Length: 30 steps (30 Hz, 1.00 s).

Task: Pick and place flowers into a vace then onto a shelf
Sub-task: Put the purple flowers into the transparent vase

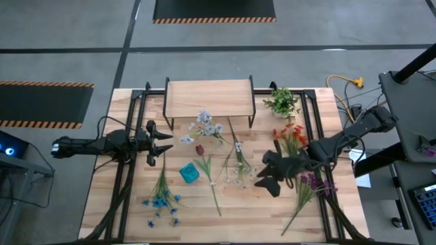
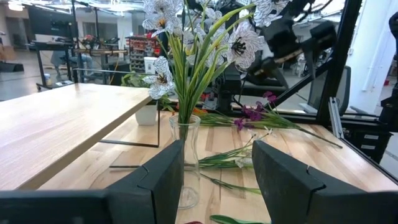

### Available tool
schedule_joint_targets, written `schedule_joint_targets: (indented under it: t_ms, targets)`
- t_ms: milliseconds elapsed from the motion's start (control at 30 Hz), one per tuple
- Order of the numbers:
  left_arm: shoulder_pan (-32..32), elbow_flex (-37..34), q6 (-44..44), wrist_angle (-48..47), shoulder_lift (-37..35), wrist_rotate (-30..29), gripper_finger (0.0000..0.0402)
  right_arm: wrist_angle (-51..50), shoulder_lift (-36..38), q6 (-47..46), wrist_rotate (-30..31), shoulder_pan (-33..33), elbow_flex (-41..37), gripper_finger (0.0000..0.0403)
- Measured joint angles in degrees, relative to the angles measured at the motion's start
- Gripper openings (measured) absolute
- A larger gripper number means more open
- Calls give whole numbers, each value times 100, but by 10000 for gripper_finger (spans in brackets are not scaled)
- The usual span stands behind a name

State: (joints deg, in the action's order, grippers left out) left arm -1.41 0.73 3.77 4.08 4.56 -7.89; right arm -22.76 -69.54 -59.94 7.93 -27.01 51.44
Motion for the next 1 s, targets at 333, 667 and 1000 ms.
schedule_joint_targets:
  t_ms: [333, 667, 1000]
  targets:
    - [0, 0, 0, 0, 2, -1, 174, -1357, 0, -4112, -317, -764, -4, 228]
    - [0, 0, 0, 0, 2, -1, 174, -1387, -32, -6542, -382, -1803, -7, 228]
    - [0, 79, -2, 1, -7, 1, 174, -2406, -1136, -7704, -842, -2497, 986, 228]
